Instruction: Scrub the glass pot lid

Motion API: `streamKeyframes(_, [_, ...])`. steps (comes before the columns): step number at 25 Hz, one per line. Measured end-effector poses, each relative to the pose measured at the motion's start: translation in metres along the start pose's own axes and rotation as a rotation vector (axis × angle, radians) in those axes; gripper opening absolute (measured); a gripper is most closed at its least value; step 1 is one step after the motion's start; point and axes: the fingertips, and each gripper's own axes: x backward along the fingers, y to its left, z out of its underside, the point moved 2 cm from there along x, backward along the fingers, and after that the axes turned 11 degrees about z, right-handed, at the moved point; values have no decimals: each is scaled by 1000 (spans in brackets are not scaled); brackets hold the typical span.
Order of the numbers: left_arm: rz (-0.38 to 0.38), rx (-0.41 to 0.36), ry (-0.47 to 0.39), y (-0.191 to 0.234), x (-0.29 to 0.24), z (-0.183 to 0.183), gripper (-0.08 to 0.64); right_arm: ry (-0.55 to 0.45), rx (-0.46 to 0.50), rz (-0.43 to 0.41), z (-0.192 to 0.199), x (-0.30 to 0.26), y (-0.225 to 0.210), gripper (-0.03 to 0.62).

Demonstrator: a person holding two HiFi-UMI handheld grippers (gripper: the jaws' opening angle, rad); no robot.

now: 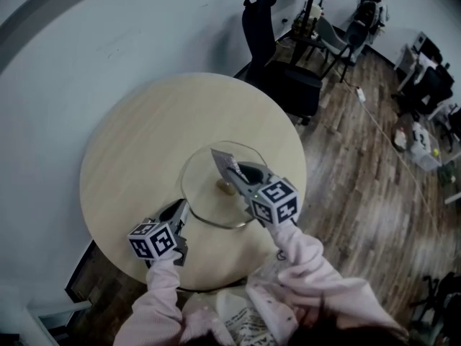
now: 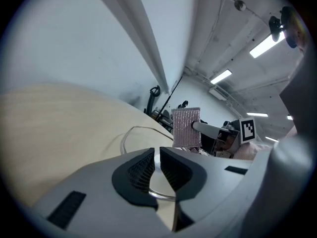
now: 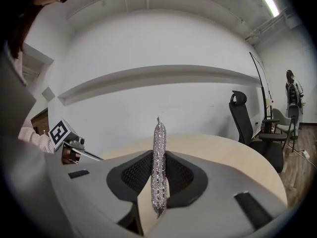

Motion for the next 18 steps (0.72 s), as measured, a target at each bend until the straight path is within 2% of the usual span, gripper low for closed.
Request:
streamKeyframes(11, [5,197,18,40,-14,23,161,47,3,-35,-4,-39,-5,72])
streamKeyframes(18, [23,252,43,45,-26,33,181,81,82,-42,-9,-60,-10,72])
